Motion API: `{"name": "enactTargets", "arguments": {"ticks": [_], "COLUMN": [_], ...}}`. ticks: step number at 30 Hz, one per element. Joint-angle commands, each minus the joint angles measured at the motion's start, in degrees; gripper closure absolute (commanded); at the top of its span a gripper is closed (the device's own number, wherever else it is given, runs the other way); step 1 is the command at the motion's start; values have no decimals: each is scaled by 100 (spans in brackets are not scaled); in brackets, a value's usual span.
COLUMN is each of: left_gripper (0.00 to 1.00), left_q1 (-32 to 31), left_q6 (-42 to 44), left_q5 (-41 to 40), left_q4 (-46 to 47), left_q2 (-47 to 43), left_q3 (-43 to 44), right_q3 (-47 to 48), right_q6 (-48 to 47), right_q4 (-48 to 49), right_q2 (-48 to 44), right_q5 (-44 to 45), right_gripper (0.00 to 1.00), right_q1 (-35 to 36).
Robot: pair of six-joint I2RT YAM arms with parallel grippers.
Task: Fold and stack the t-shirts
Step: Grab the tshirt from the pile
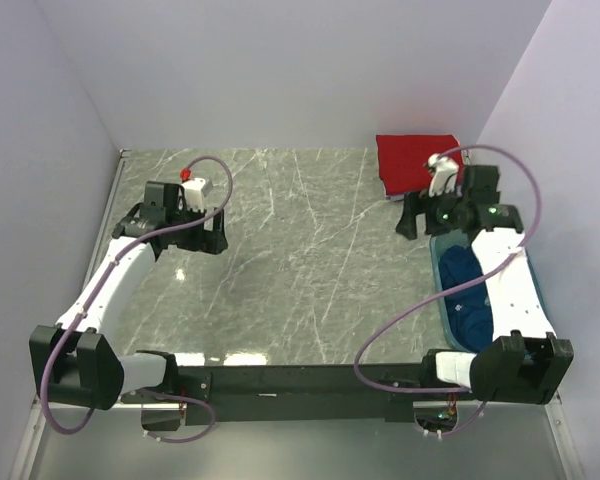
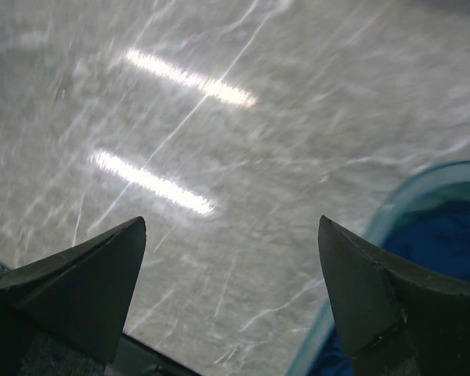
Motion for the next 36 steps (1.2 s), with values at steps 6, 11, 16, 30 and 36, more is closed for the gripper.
{"name": "enactTargets", "arguments": {"ticks": [6, 11, 16, 30, 36], "left_gripper": [1, 1, 1, 1, 1], "left_q1": [310, 425, 469, 469, 469], "left_q6": [-74, 13, 66, 286, 277], "left_q5": [1216, 1761, 2087, 2342, 2377], "left_q4": [-191, -499, -588, -570, -526], "left_q2": [-172, 21, -40, 21, 21], "left_q3": [688, 952, 970, 917, 874], "right_q3": [1796, 2466, 2020, -249, -540], "right_q6": [-604, -1273, -1643, -817, -755], "right_q4": [-1388, -2688, -3035, -424, -378], "right_q2": [220, 879, 1354, 2180, 2610], "right_q5": [264, 587, 1677, 3252, 3173], "right_gripper": [3, 3, 3, 3, 12], "right_q1": [-925, -1735, -2306, -2325, -2386]}}
